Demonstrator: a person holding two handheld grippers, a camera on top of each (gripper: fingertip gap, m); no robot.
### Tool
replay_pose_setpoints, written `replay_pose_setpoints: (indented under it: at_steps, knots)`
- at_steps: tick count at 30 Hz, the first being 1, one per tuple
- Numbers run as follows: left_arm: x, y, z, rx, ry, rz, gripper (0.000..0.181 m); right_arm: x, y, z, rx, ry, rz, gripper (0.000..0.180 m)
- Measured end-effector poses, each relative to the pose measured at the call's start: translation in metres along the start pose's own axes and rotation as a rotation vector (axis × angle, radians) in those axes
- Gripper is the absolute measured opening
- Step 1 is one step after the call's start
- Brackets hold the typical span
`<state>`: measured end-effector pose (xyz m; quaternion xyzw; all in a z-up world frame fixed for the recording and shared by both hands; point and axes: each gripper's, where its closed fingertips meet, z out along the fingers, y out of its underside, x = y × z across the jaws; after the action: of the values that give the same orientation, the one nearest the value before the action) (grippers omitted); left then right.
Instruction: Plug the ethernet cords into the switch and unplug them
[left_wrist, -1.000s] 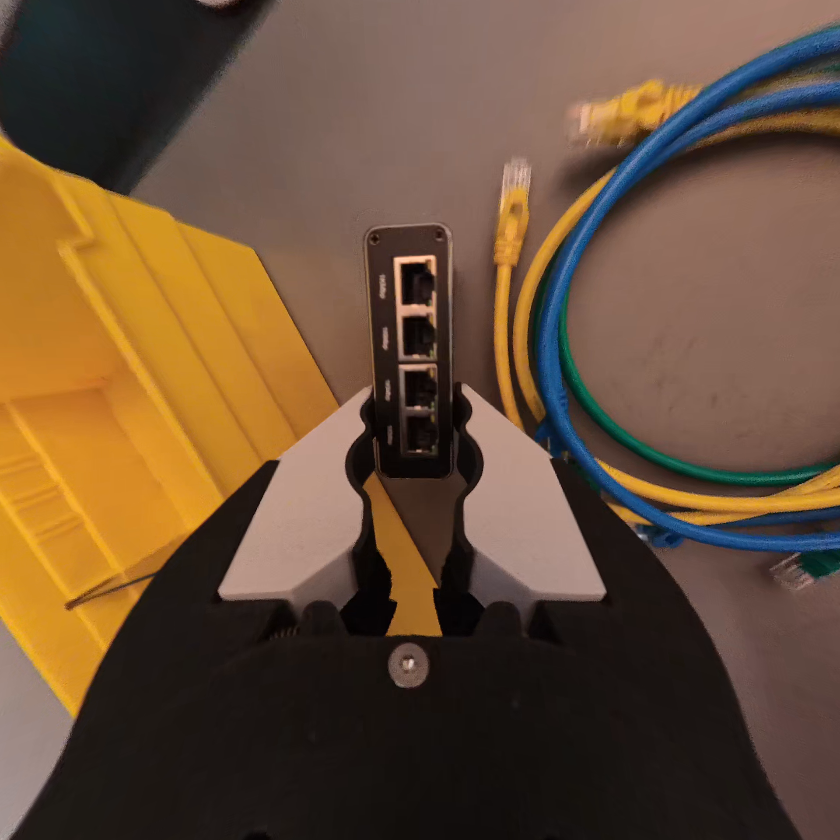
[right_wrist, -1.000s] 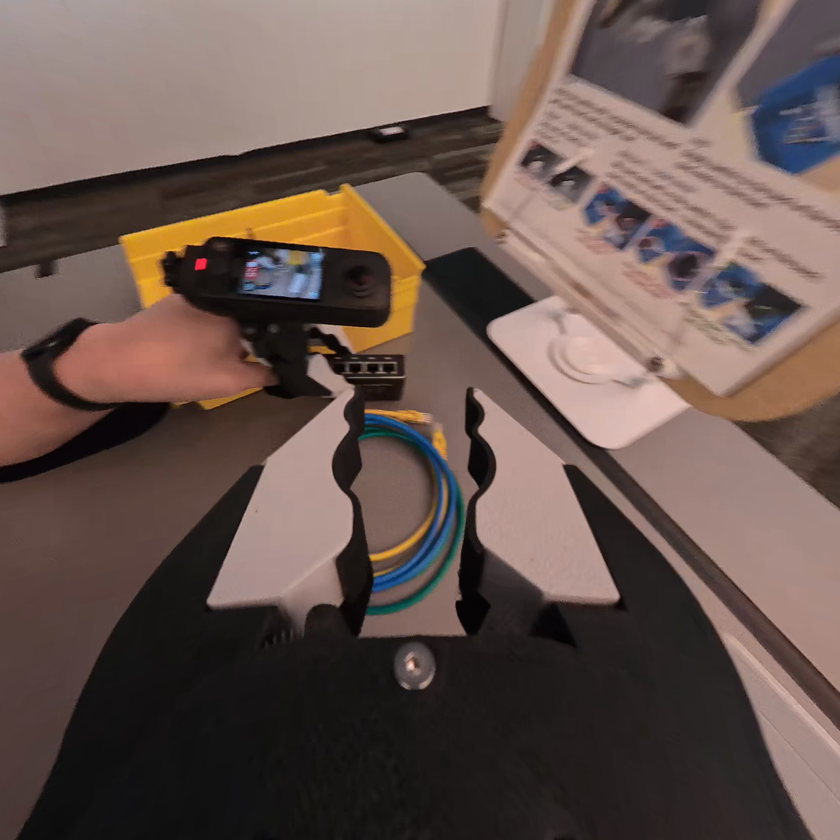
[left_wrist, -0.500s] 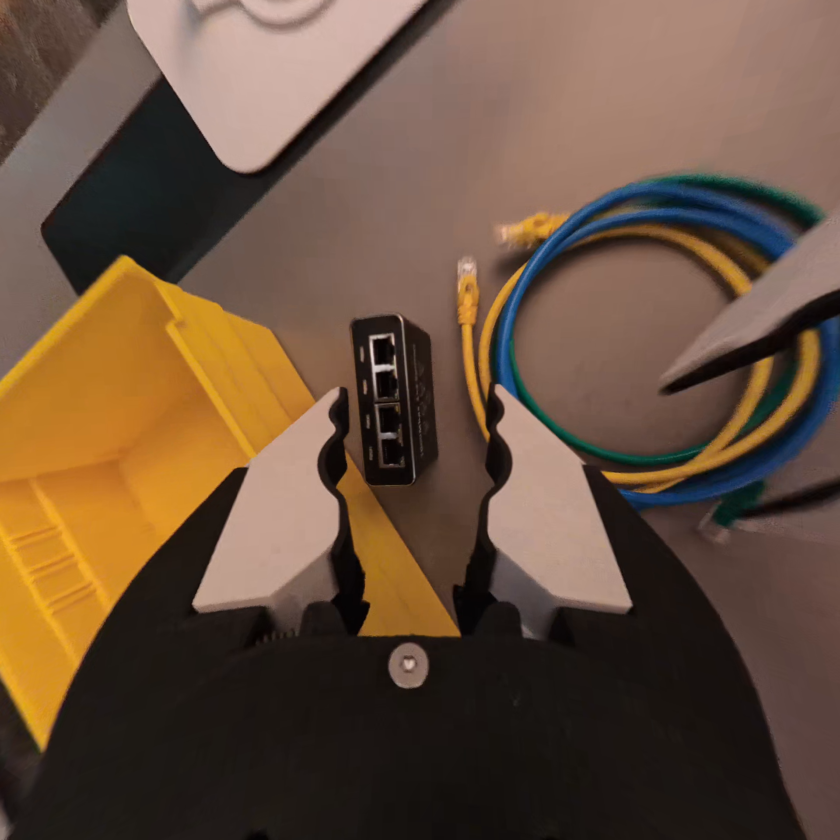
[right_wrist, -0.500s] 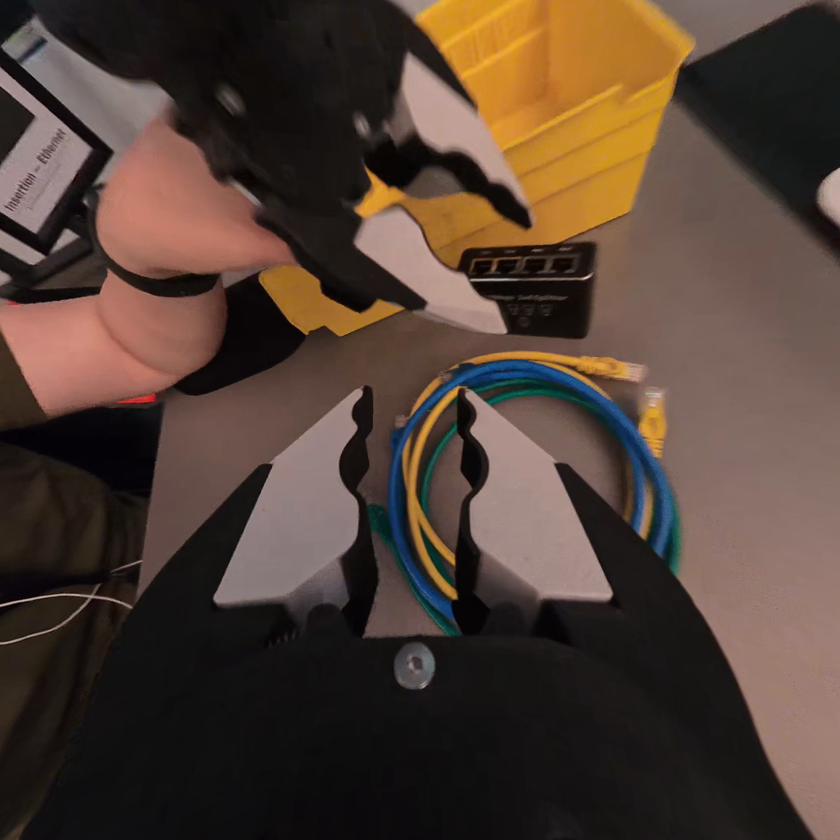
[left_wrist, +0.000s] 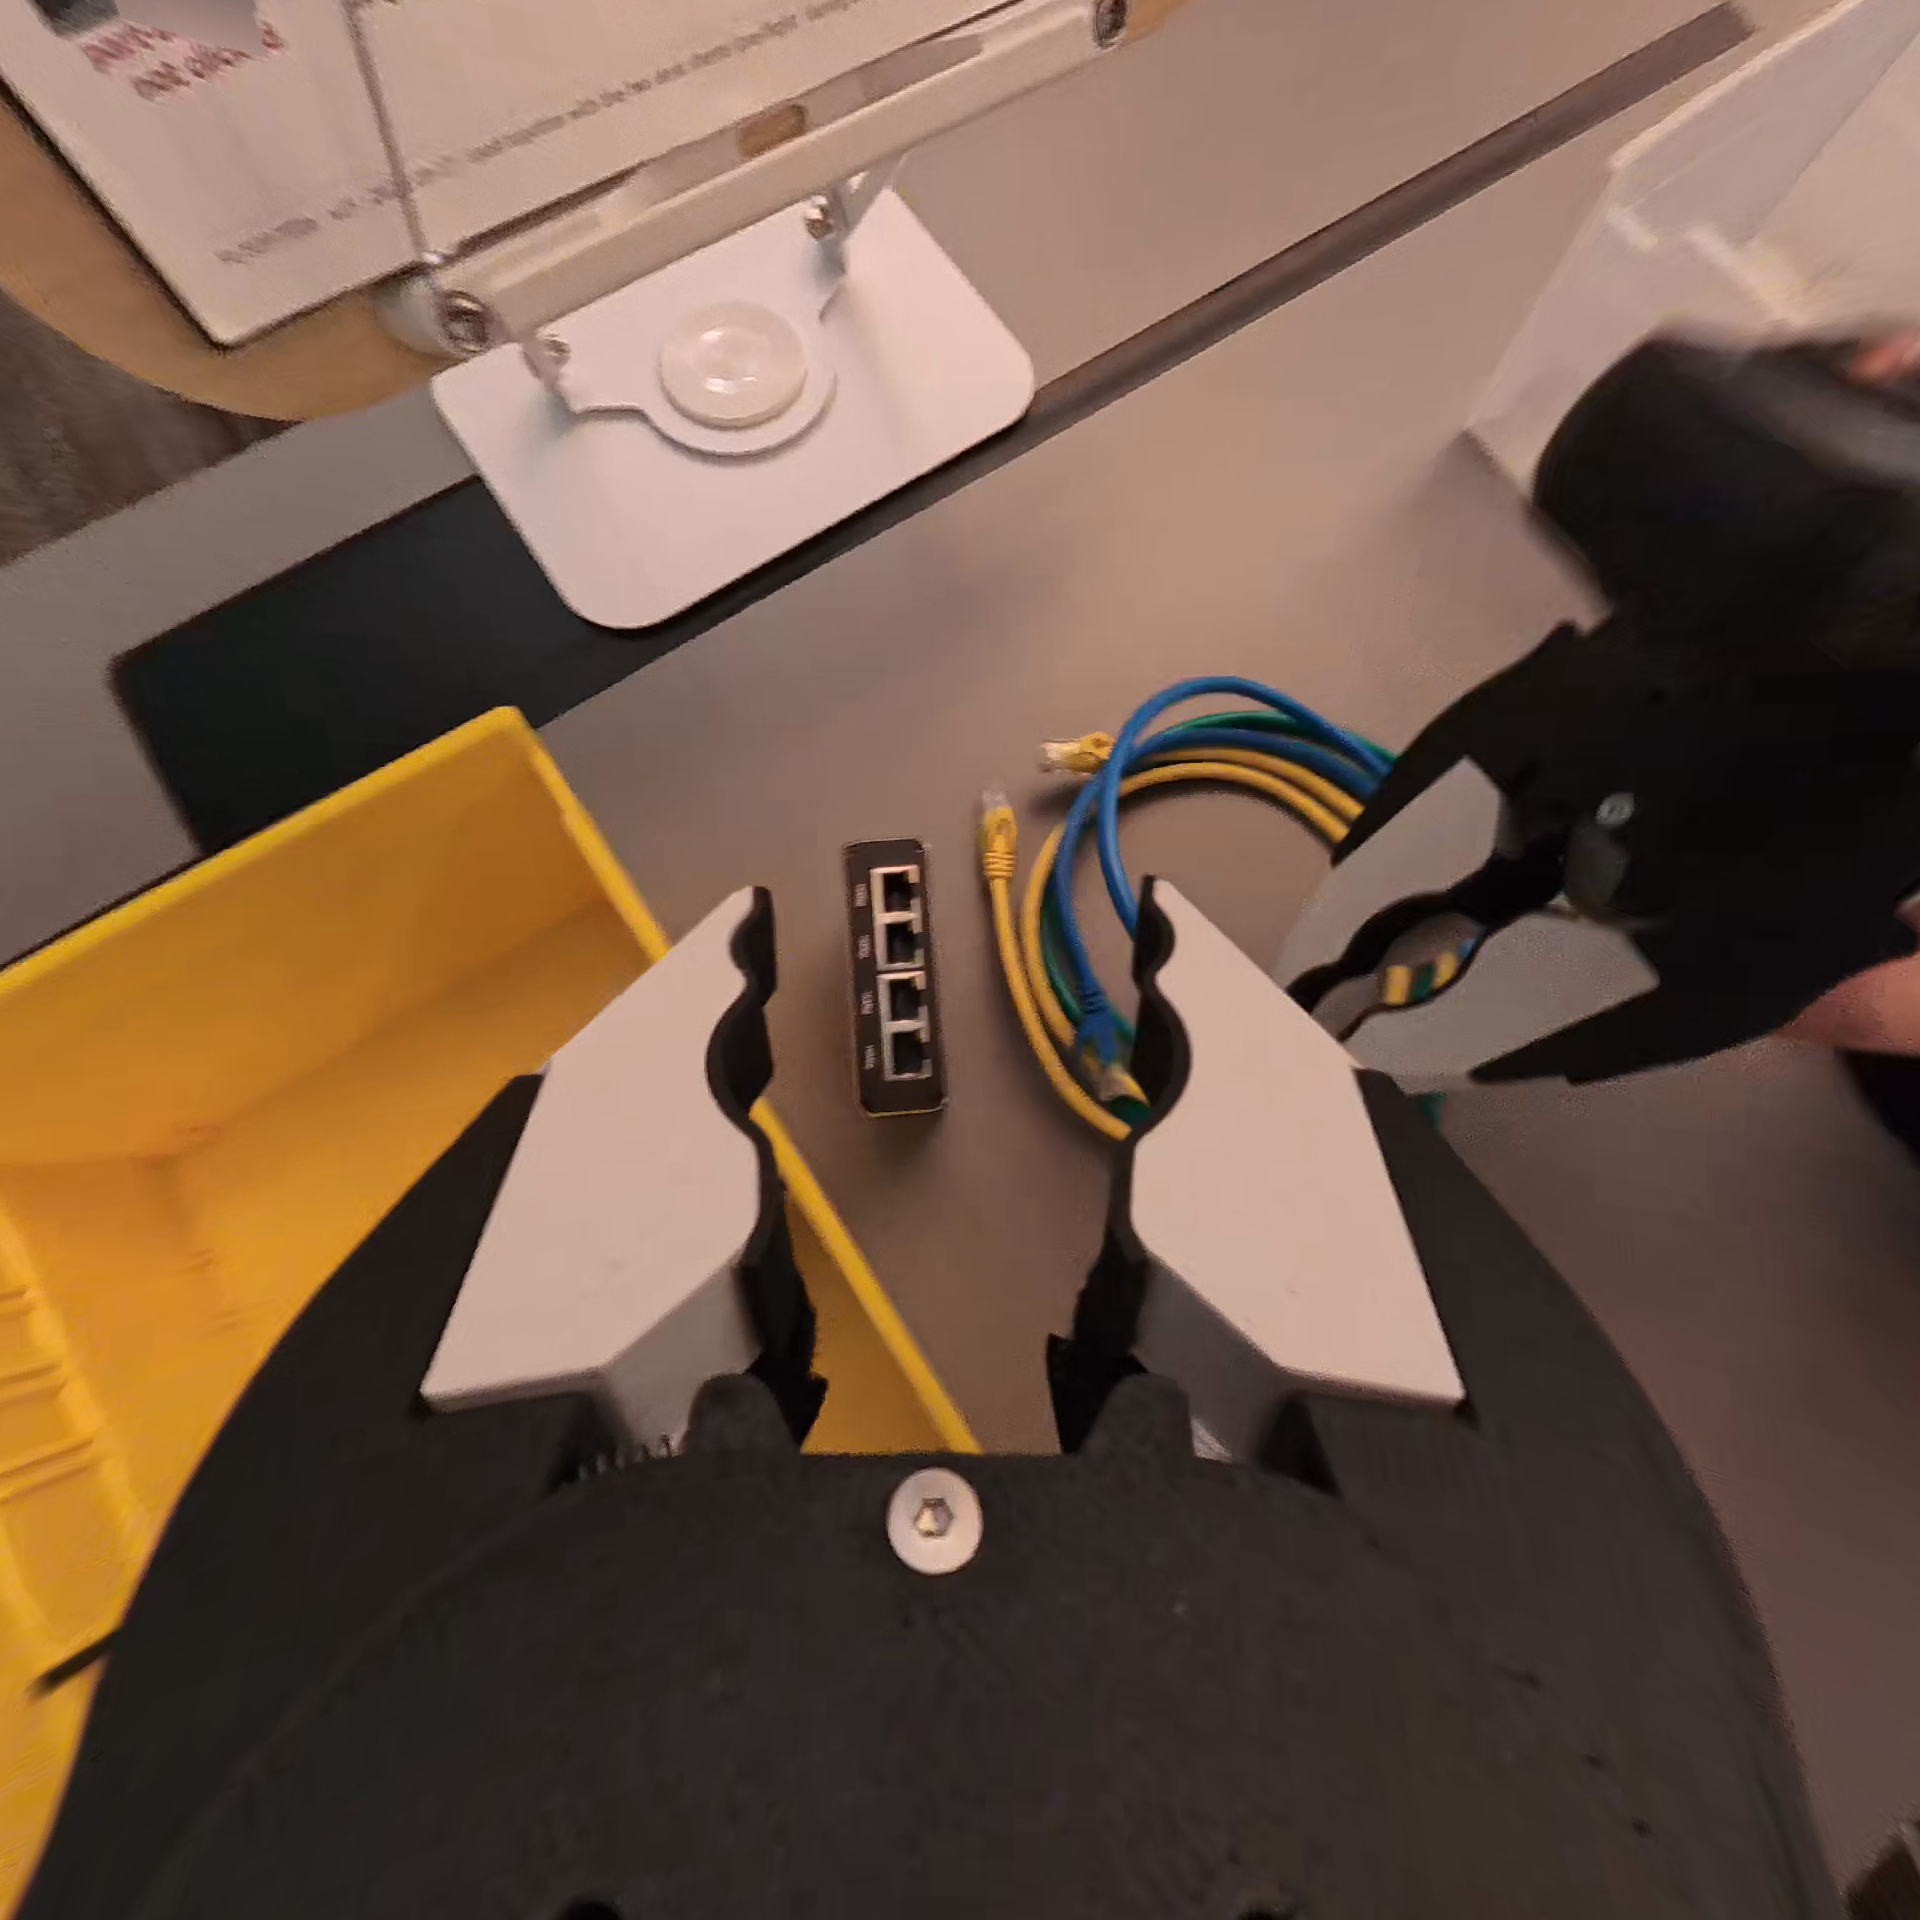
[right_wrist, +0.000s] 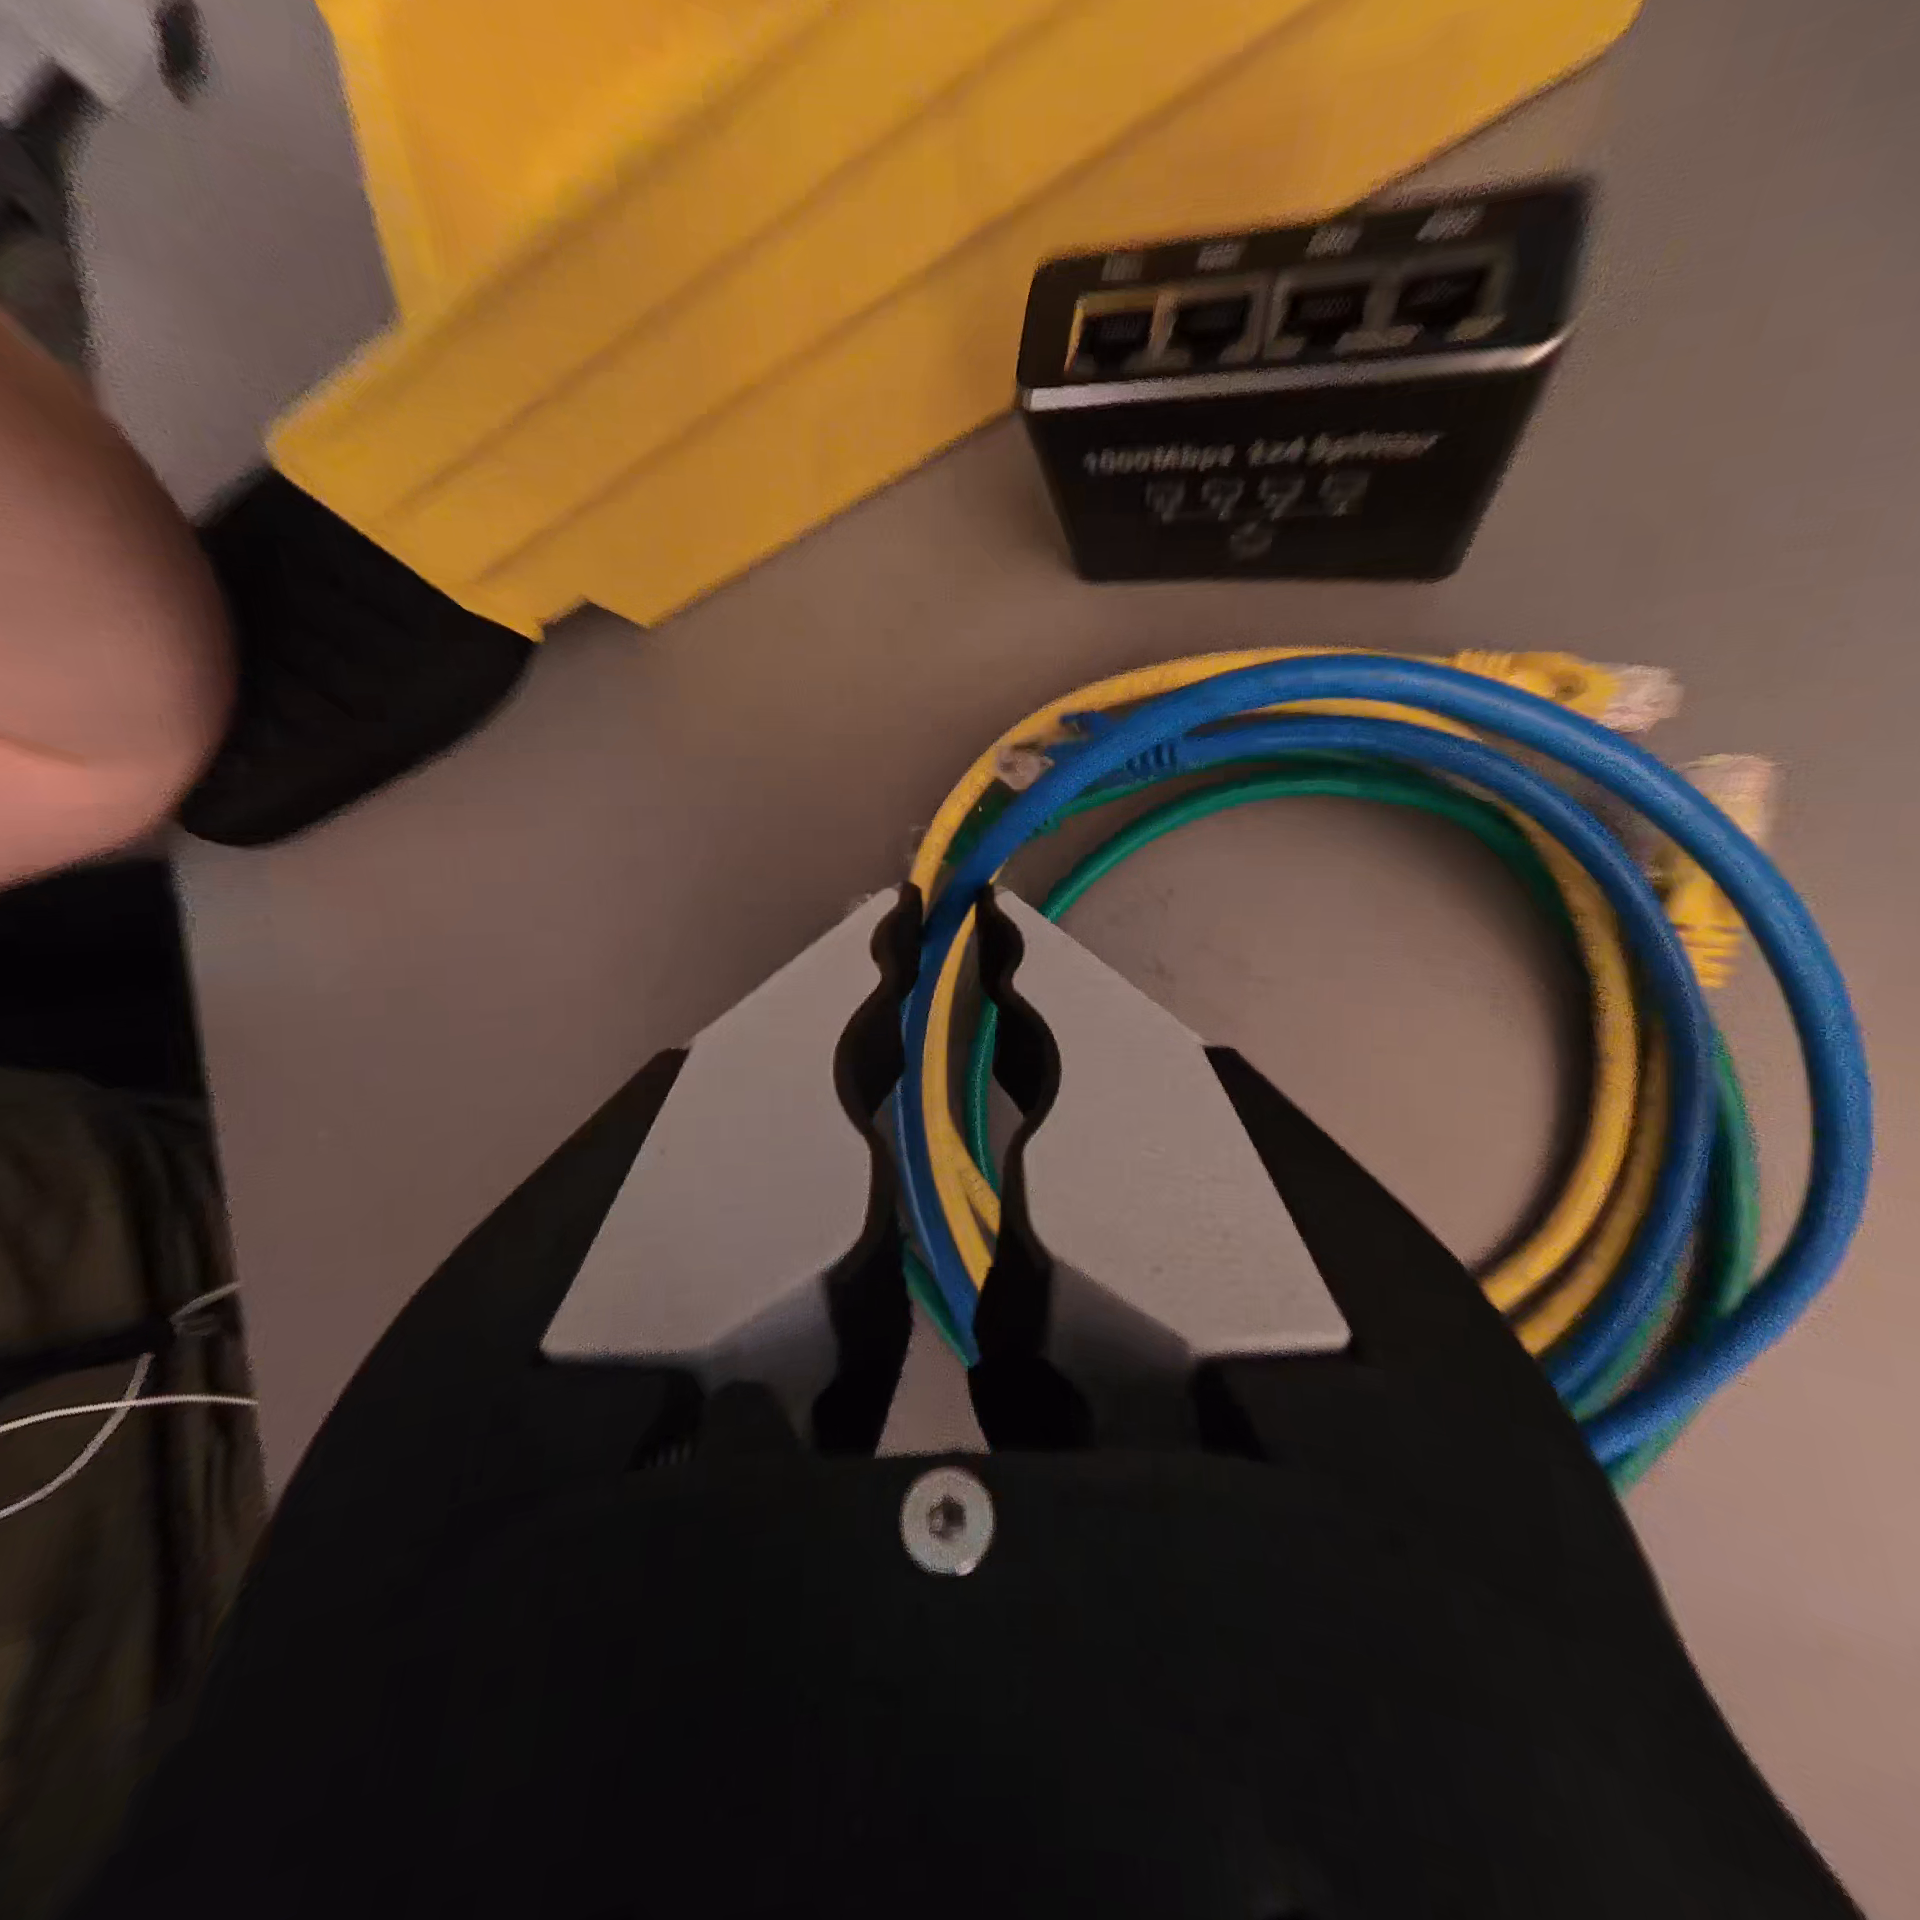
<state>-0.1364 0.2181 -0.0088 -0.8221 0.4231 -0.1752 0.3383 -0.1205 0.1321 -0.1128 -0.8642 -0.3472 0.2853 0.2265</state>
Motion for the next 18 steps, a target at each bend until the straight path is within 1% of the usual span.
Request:
replay_pose_setpoints:
  at_steps: [2, 4, 6, 9, 11, 12, 14, 16, 18]
  knots:
    - [0.014, -0.003, 0.005, 0.019, 0.121, -0.04, 0.078, -0.001, -0.011, -0.028, 0.074, -0.007, 0.019, 0.009]
    - [0.028, -0.005, 0.008, 0.035, 0.246, -0.083, 0.078, -0.003, -0.02, -0.06, 0.145, 0.008, 0.013, 0.009]
    - [0.032, -0.003, 0.013, 0.022, 0.299, -0.113, 0.078, -0.005, -0.025, -0.089, 0.2, 0.027, 0.0, 0.008]
    - [0.029, 0.012, 0.026, -0.06, 0.277, -0.105, 0.078, -0.009, -0.023, -0.122, 0.227, 0.059, -0.027, 0.008]
    - [0.032, 0.023, 0.036, -0.126, 0.248, -0.08, 0.076, -0.01, -0.02, -0.136, 0.228, 0.086, -0.043, 0.007]
    - [0.034, 0.029, 0.042, -0.158, 0.227, -0.055, 0.075, -0.01, -0.019, -0.141, 0.233, 0.1, -0.048, 0.007]
    - [0.037, 0.037, 0.053, -0.208, 0.155, 0.021, 0.079, -0.01, -0.02, -0.15, 0.252, 0.12, -0.052, 0.007]
    - [0.041, 0.039, 0.06, -0.217, 0.112, 0.069, 0.08, -0.012, -0.022, -0.159, 0.275, 0.137, -0.066, 0.007]
    - [0.053, 0.036, 0.065, -0.197, 0.149, 0.055, 0.08, -0.015, -0.025, -0.167, 0.297, 0.158, -0.087, 0.006]
